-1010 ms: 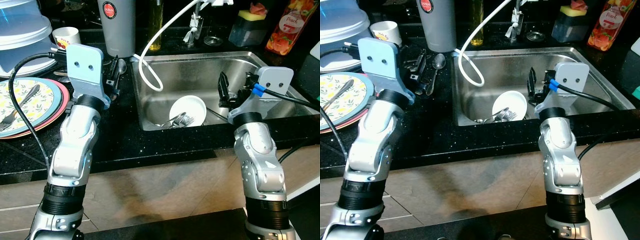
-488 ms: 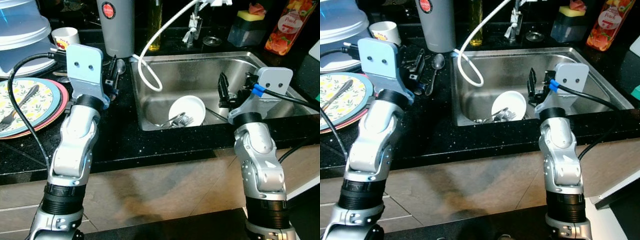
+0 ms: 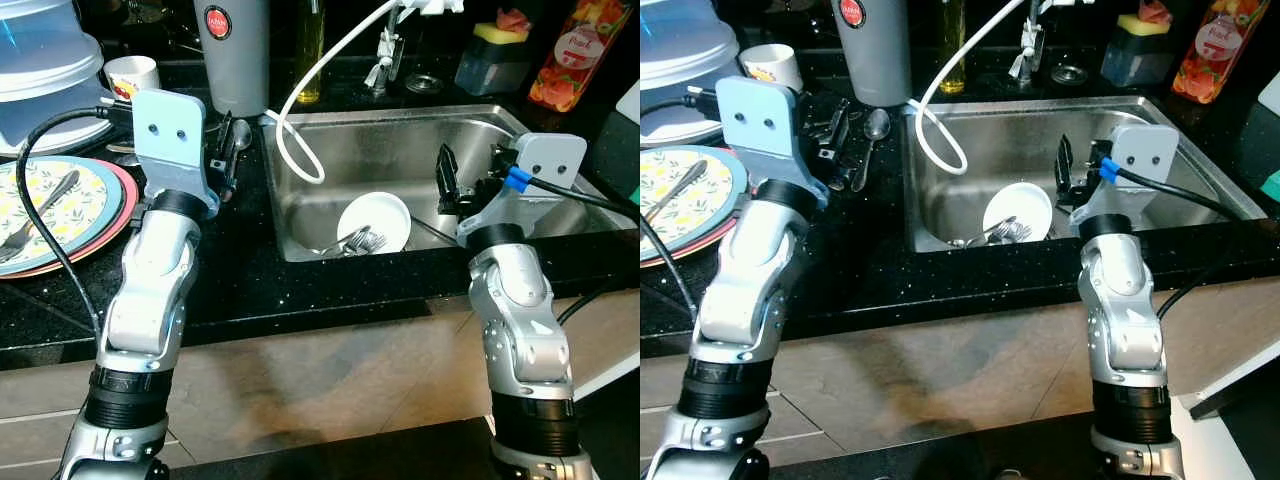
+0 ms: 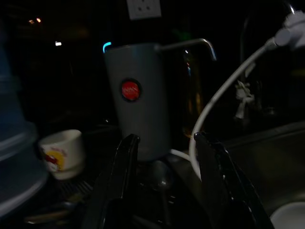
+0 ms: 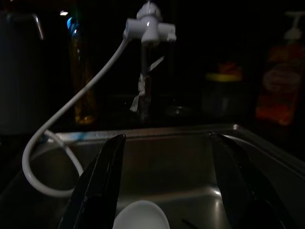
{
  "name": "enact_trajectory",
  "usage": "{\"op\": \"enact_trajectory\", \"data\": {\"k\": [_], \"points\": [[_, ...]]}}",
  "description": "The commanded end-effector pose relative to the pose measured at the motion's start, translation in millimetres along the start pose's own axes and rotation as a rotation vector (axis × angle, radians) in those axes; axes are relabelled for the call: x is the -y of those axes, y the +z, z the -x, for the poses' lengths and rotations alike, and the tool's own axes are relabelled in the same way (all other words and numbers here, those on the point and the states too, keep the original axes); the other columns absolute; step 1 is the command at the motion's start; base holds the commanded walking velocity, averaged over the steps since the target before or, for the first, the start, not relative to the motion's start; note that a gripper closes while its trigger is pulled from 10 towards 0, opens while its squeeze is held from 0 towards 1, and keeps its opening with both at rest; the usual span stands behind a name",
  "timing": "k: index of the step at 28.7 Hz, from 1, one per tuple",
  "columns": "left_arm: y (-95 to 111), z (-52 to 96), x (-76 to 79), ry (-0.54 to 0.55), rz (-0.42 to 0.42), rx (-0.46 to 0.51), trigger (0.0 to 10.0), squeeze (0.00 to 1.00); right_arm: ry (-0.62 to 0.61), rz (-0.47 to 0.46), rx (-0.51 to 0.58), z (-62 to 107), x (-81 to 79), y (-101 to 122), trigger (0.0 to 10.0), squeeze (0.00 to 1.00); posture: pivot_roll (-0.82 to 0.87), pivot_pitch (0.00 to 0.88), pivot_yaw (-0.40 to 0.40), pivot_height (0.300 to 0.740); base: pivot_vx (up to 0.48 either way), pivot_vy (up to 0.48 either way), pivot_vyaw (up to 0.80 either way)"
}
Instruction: Kitchen organization
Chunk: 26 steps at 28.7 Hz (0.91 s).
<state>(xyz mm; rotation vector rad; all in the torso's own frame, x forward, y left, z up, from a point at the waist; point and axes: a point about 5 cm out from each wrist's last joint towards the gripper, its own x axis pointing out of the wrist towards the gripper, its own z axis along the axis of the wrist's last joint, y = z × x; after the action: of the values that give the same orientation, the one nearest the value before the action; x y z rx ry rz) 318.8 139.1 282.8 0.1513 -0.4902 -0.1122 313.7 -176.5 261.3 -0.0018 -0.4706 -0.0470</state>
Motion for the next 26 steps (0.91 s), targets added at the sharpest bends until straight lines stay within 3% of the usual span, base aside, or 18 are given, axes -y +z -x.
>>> {"op": "enact_trajectory", "data": {"k": [1,11,21,26], "points": [[-4.1,0.0,-4.1,0.012,-0.009,-0.022,10.0,0.00,-0.006,-0.013,-0.009,0.5,0.4,-2.7,10.0,0.00,0.07,0.099,-0.015,0.740,0.000,0.480,0.00],[-5.2,-0.5,-4.7,0.009,-0.011,-0.027,10.0,0.00,-0.007,-0.015,-0.010,1.4,0.0,-3.1,10.0,0.00,0.07,0.101,-0.010,0.740,0.000,0.386,0.00],[-8.1,-3.8,0.3,-0.024,-0.083,-0.047,10.0,0.00,-0.012,-0.017,-0.006,1.7,0.3,-2.5,10.0,0.00,0.07,0.101,-0.003,0.740,0.000,0.000,0.00],[-8.6,-3.9,1.7,-0.027,-0.080,-0.053,10.0,0.00,-0.015,-0.018,-0.004,2.1,0.5,-2.1,10.0,0.00,0.07,0.100,0.000,0.740,0.000,0.000,0.00]]}}
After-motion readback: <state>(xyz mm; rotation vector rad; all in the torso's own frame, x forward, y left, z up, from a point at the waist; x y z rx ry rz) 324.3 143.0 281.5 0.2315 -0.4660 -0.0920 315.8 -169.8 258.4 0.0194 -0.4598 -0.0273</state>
